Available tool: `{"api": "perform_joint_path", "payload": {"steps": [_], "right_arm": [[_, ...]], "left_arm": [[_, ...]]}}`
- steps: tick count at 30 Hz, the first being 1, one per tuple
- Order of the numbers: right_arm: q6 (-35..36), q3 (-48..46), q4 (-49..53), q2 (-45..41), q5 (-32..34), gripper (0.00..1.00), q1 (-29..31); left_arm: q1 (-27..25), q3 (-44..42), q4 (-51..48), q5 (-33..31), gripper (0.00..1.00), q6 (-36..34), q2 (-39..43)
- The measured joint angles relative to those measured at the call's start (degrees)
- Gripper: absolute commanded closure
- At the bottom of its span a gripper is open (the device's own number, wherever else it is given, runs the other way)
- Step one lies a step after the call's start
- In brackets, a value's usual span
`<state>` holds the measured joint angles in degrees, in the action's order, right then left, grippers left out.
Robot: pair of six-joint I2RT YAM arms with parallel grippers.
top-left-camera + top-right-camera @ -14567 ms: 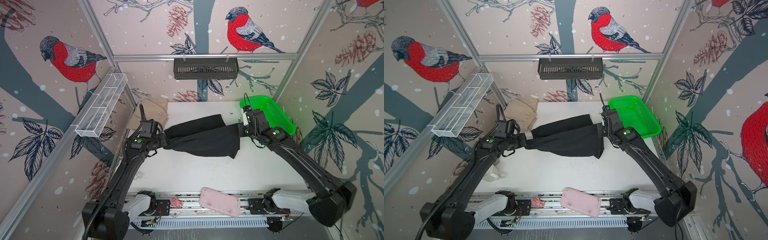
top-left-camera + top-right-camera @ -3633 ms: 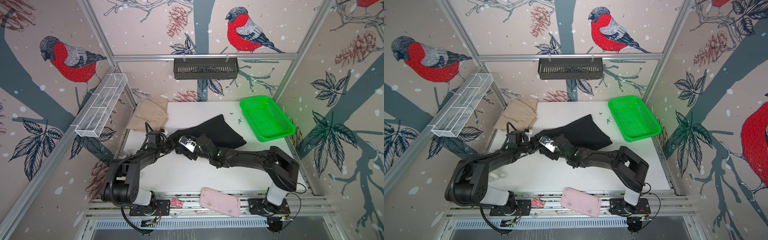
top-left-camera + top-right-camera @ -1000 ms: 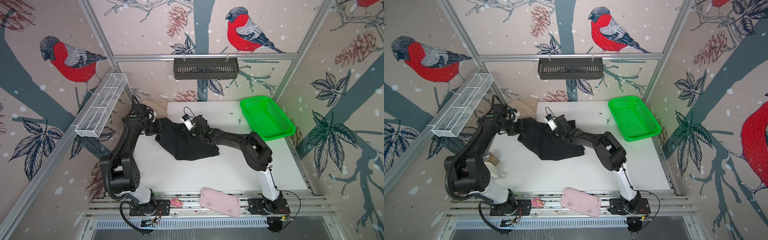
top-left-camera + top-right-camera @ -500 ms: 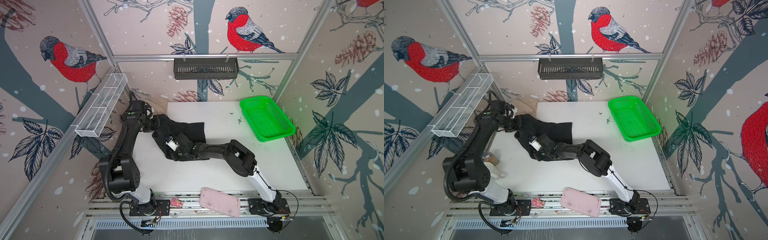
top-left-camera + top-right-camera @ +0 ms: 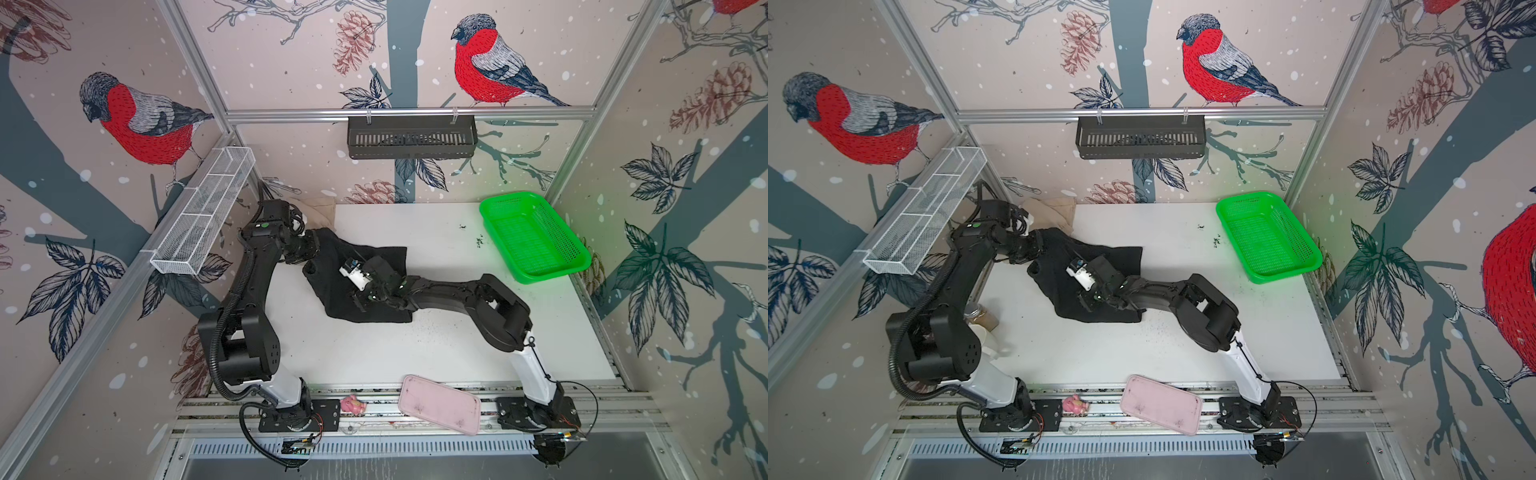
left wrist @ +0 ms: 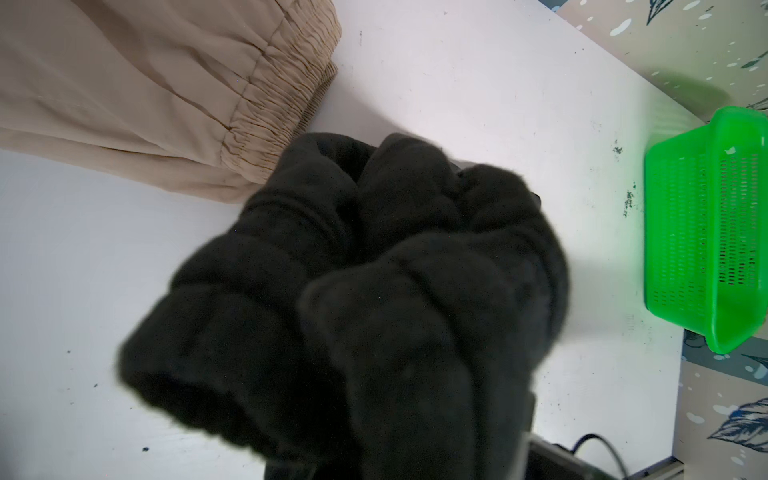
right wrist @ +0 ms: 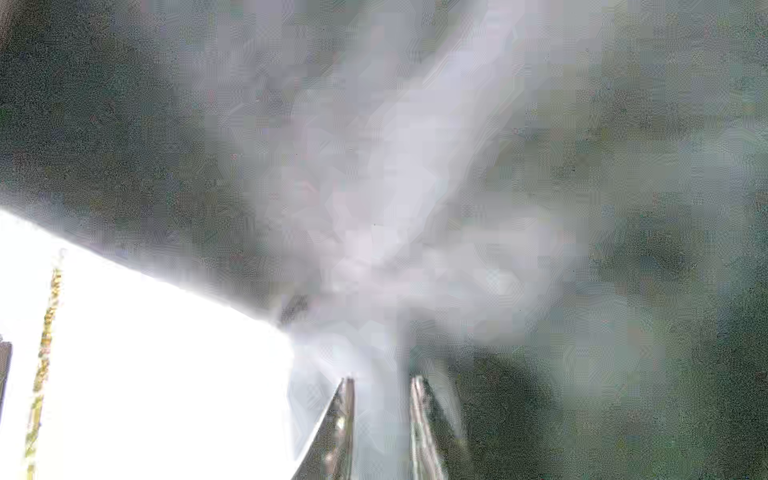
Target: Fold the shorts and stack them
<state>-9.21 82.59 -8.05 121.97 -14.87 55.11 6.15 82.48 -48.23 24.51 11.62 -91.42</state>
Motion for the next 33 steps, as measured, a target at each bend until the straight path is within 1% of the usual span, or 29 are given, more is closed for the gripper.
{"api": "perform_joint_path", "payload": {"steps": [2,6,8,12,16,20,25,27,30,31,33], "right_arm": [[0.1,-6.4,-0.3,-5.0,1.5,0.83,-1.2],[0.4,-19.2,0.9,-12.3,4.2,0.91,-2.4],[0.4,-24.8,1.0,-15.0,6.3,0.93,-2.7],[0.2,-31.7,-1.5,-18.1,8.9,0.95,-1.5],[-1.2,-33.9,-6.1,-17.9,10.5,0.96,0.2],[-1.5,-34.6,-9.9,-16.9,10.7,0.97,2.7],[-2.6,-34.7,-12.2,-16.1,10.8,0.97,4.4],[-2.6,-34.7,-12.8,-15.9,10.8,0.94,4.8],[-2.8,-34.6,-13.0,-15.8,10.8,0.87,5.3],[-2.8,-34.5,-13.0,-15.8,10.8,0.85,5.4],[-2.8,-34.2,-13.2,-15.8,10.8,0.83,5.4]], "left_arm": [[0.0,-0.5,-0.1,0.7,1.0,0.0,0.2],[0.0,-1.7,0.1,1.6,1.0,1.2,2.3],[0.0,-2.2,0.3,2.1,1.0,2.5,3.3],[-1.7,-4.3,2.2,2.1,1.0,6.6,5.9],[-4.2,-5.5,4.5,1.8,1.0,10.7,7.0],[-6.3,-5.7,5.9,-0.6,1.0,13.9,7.1],[-8.6,-8.1,7.7,-2.5,1.0,17.8,8.7],[-10.1,-8.6,8.5,-3.8,1.0,19.0,8.9],[-14.0,-8.9,9.3,-5.2,1.0,20.0,8.4],[-15.5,-8.8,9.5,-5.5,1.0,20.0,7.6],[-18.1,-7.9,9.2,-6.9,1.0,19.8,5.6]]}}
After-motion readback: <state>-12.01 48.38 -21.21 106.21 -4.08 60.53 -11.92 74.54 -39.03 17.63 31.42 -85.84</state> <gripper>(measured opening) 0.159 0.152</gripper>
